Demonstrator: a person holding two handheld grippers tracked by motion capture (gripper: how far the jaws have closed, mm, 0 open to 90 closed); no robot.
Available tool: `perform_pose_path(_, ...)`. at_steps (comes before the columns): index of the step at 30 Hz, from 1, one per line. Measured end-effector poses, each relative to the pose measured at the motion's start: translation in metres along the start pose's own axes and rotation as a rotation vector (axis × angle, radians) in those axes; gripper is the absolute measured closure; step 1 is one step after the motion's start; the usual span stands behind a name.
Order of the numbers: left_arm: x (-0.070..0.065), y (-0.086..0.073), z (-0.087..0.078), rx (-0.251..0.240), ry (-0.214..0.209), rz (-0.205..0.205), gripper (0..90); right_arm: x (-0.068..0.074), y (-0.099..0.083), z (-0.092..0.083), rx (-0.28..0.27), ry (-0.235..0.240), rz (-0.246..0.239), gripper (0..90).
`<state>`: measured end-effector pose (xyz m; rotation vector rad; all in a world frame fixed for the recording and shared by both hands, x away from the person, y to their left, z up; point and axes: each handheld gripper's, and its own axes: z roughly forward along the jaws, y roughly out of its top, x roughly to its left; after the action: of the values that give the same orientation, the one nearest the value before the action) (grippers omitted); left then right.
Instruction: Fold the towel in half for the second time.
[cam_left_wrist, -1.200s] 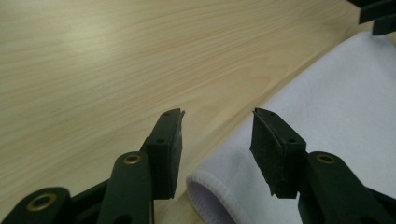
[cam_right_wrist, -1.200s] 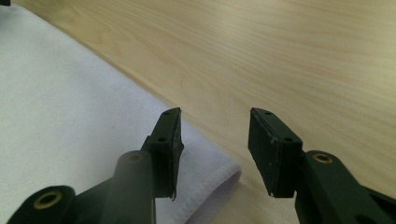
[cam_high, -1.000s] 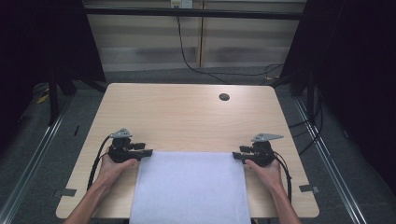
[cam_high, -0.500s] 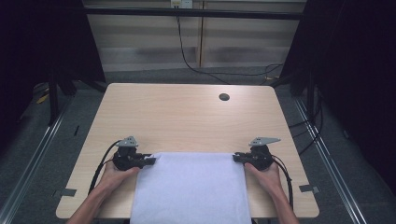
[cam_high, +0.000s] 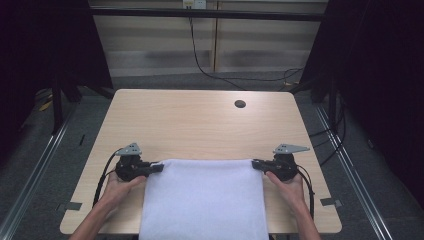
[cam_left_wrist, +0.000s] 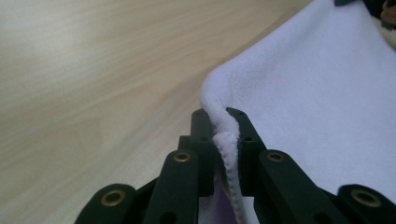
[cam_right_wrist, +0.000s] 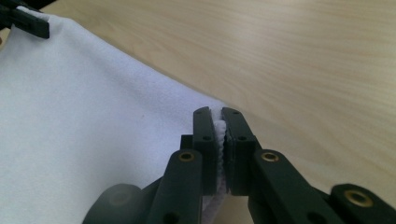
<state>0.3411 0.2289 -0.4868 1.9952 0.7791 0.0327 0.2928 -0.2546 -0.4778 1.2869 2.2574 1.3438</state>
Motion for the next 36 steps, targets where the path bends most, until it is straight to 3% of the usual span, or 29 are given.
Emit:
perform_pose_path(13,0.01,0.034,-0.007,-0.071,0.043,-0.004,82.4,-0.008,0.03,-0.004,-0.079,-0.01,-0.004,85.7)
perform_pose_path(23,0.014,0.063,-0.011,-0.085,0.07,0.019,82.4,-0.016,0.051,-0.008,-0.11,-0.021,-0.007,85.8)
perform_pose_path(29,0.016,0.08,-0.014,-0.115,0.081,0.014,82.5,-0.016,0.073,-0.015,-0.146,-0.02,-0.027,86.0)
perform_pose_path(36,0.018,0.093,-0.017,-0.131,0.091,0.027,82.5,-0.017,0.096,-0.021,-0.149,-0.04,-0.053,86.0)
